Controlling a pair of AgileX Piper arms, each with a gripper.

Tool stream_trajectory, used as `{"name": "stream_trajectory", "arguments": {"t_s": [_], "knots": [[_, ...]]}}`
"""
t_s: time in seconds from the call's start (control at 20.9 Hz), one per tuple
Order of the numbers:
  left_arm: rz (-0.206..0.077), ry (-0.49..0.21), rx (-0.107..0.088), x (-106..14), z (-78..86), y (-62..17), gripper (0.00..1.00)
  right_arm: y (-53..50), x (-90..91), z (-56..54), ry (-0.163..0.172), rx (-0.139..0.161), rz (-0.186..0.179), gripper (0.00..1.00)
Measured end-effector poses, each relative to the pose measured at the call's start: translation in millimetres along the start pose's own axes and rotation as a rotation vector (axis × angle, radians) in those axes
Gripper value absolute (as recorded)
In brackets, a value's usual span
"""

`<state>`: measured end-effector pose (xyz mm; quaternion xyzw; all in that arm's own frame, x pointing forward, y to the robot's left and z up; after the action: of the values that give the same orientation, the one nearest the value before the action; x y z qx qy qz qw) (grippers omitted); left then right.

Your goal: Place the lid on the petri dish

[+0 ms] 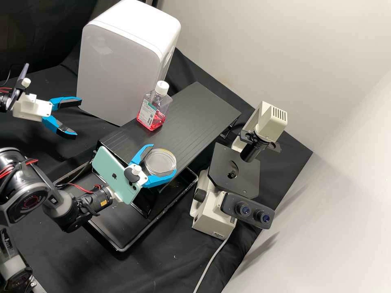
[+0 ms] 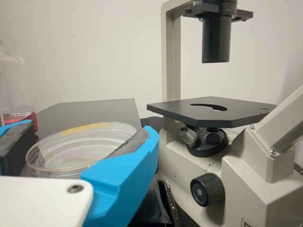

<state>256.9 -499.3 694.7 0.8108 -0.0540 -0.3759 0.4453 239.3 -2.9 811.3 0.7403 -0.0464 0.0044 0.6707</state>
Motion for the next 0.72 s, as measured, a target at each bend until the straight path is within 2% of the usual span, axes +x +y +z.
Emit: {"name": "stream_trajectory", "arguments": {"t_s": [0.1, 0.24, 0.57, 0.72], "knots": [[0.000, 0.000, 0.000, 0.0, 0.0, 0.0, 1.00, -0.8, 0.0, -0.4, 0.000, -0.006, -0.004, 1.00], [0.000, 0.000, 0.000, 0.0, 0.0, 0.0, 1.00, -1.4, -0.9, -2.1, -0.006, -0.039, -0.018, 1.00], [0.004, 0.005, -0.002, 0.2, -0.5, 0.5, 1.00, 1.9, -1.5, -6.1, -0.018, -0.044, -0.028, 1.00], [0.004, 0.005, -0.002, 0.2, -0.5, 0.5, 1.00, 6.3, 0.4, -7.6, -0.043, -0.038, -0.013, 1.00]]}}
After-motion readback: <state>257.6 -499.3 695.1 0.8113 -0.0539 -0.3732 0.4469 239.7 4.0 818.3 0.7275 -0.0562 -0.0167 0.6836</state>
